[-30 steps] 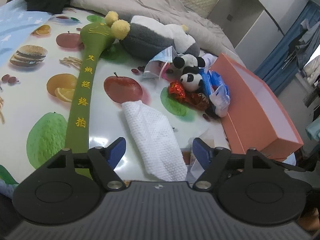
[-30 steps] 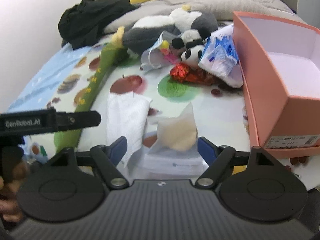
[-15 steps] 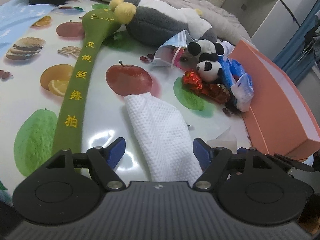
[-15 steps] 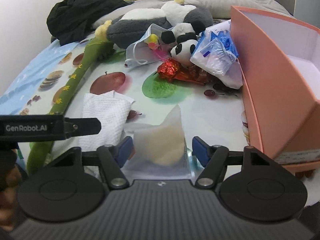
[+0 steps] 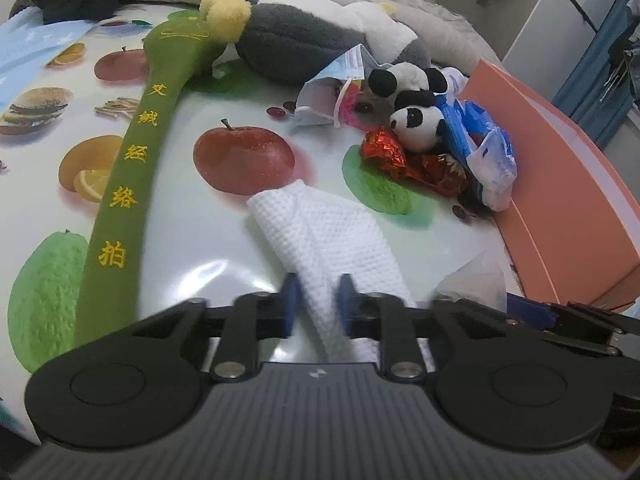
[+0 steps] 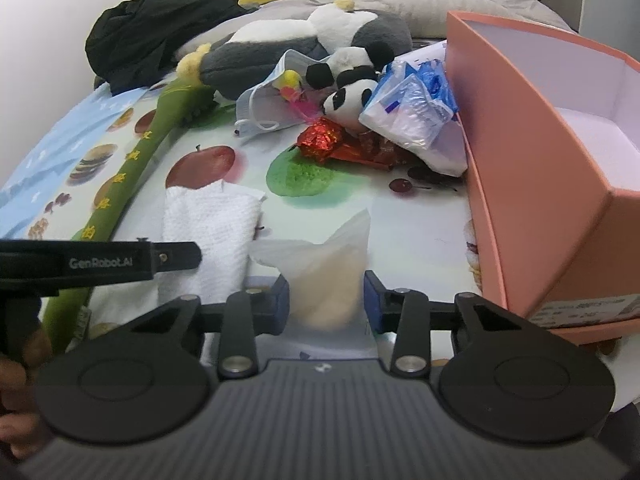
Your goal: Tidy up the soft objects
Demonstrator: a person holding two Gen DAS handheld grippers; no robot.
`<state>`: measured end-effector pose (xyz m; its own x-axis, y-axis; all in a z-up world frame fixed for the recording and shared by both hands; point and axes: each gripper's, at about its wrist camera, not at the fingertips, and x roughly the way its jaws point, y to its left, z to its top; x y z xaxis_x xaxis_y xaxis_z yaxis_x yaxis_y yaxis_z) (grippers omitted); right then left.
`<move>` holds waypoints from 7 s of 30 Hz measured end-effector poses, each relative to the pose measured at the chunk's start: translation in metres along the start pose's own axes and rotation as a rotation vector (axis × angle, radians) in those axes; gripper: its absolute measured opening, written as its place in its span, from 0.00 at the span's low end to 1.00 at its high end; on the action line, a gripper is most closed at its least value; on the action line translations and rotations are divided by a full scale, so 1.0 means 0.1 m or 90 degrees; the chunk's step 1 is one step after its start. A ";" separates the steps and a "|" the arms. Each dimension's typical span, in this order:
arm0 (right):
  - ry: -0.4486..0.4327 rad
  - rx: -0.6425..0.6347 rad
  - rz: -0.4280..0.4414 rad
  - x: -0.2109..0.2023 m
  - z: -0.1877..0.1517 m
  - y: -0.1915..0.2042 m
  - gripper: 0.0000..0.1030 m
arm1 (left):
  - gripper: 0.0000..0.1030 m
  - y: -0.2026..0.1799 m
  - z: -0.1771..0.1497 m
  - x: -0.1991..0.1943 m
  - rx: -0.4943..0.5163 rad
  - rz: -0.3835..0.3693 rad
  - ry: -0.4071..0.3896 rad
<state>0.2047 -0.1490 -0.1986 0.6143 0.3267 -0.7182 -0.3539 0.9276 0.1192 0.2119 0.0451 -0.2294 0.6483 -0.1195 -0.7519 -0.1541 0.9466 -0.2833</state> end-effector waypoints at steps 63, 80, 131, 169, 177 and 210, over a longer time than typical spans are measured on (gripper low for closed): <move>-0.050 0.137 -0.187 -1.22 1.25 -2.22 0.38 | 0.07 -3.13 1.51 0.08 0.236 -0.190 0.026; -0.010 0.207 -0.165 -0.99 0.83 -2.49 0.52 | 0.39 -3.07 1.35 0.41 0.243 -0.165 0.066; -0.185 0.021 -0.073 -1.63 0.41 -0.14 0.53 | 0.39 -0.83 0.36 -1.56 0.155 -0.085 -0.135; -0.099 -0.086 -0.113 -0.21 0.68 0.25 0.52 | 0.49 -0.02 0.88 -0.06 0.072 -0.029 -0.075; -0.100 -0.150 -0.150 0.23 0.87 0.27 0.50 | 0.67 0.01 1.21 0.46 0.074 -0.018 -0.076; -0.110 -0.197 -0.200 0.03 0.87 0.24 0.10 | 0.02 -0.07 1.29 0.17 0.056 -0.003 -0.151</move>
<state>0.2594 -0.1095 -0.1385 0.8246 0.0886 -0.5588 -0.3092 0.8977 -0.3140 0.3206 0.0751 -0.1632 0.8075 -0.0604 -0.5868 -0.0913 0.9700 -0.2255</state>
